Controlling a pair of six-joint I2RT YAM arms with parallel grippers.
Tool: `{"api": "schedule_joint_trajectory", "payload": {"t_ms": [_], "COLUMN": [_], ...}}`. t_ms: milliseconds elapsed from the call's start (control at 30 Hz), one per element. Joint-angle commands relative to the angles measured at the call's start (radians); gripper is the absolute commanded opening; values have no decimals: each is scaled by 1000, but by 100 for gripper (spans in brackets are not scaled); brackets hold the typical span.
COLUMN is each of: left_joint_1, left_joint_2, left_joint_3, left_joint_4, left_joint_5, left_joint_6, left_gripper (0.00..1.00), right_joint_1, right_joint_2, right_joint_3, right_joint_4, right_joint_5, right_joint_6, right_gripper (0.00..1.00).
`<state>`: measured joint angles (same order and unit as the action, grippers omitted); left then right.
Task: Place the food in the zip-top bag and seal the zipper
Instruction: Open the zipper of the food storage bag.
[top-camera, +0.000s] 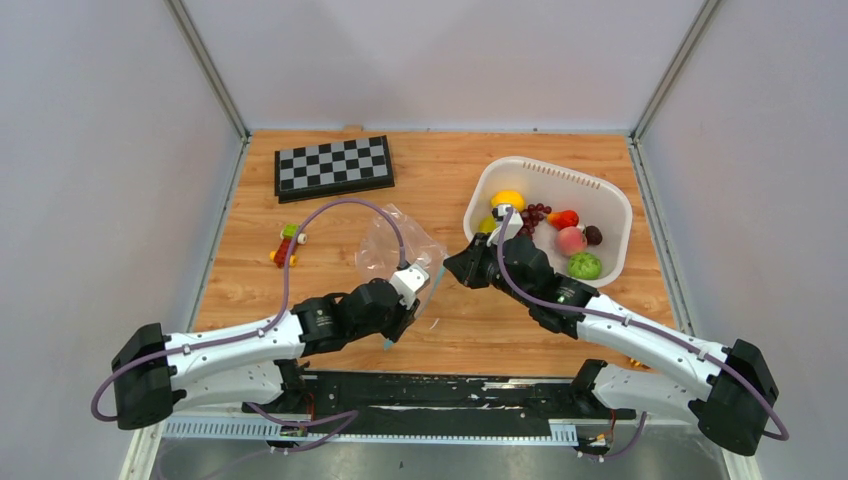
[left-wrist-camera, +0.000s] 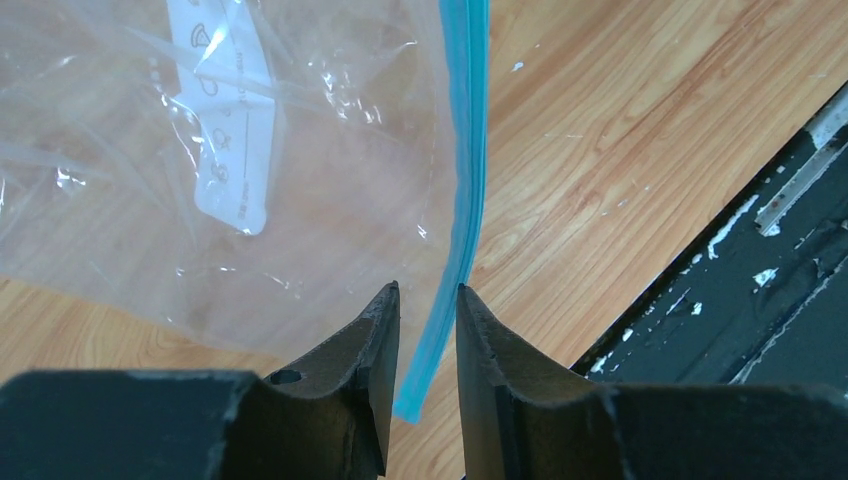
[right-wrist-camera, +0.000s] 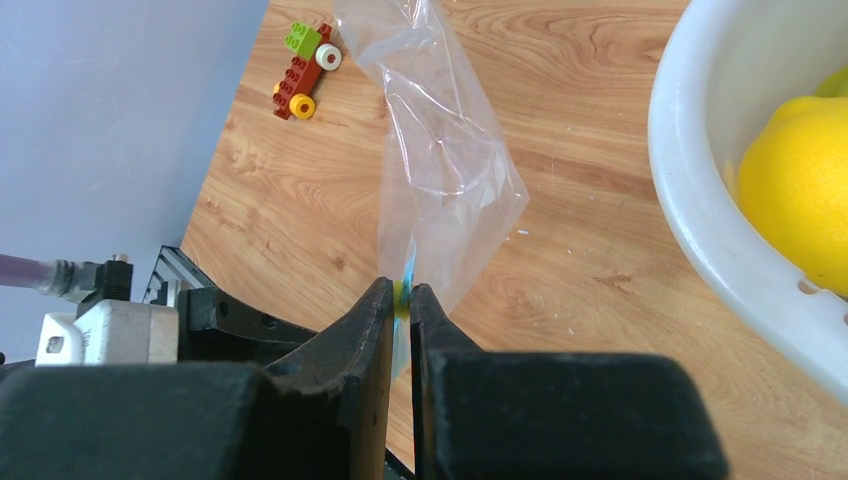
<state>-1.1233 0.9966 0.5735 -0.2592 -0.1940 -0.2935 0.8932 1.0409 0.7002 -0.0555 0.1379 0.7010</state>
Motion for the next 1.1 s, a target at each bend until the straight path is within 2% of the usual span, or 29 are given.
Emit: {"api": "schedule_joint_trajectory", "payload": {"t_ms": [0,300,867,1067], "left_joint_1": [-3,-3,-3,-4], "left_joint_2": [23,21,0,13], "left_joint_3": [19,-10,-113,-123], "left_joint_4": [23,66,243,243], "left_joint_5": [-31,-118,-100,-196], "left_joint_6": [-7,-13,-84,-116], "left_gripper": [34,34,40,40], "right_joint_1": [-5,-5,-19,-23], "right_joint_2": [-18,-10,-16,-18], "right_joint_3": [4,6,-18,-24], "right_joint_4": [28,38,93,105], "right_joint_5": [-14,-38,-64,-87], "right_joint_6": [-16,-10,40,46], "right_gripper": [1,1,1,2]}}
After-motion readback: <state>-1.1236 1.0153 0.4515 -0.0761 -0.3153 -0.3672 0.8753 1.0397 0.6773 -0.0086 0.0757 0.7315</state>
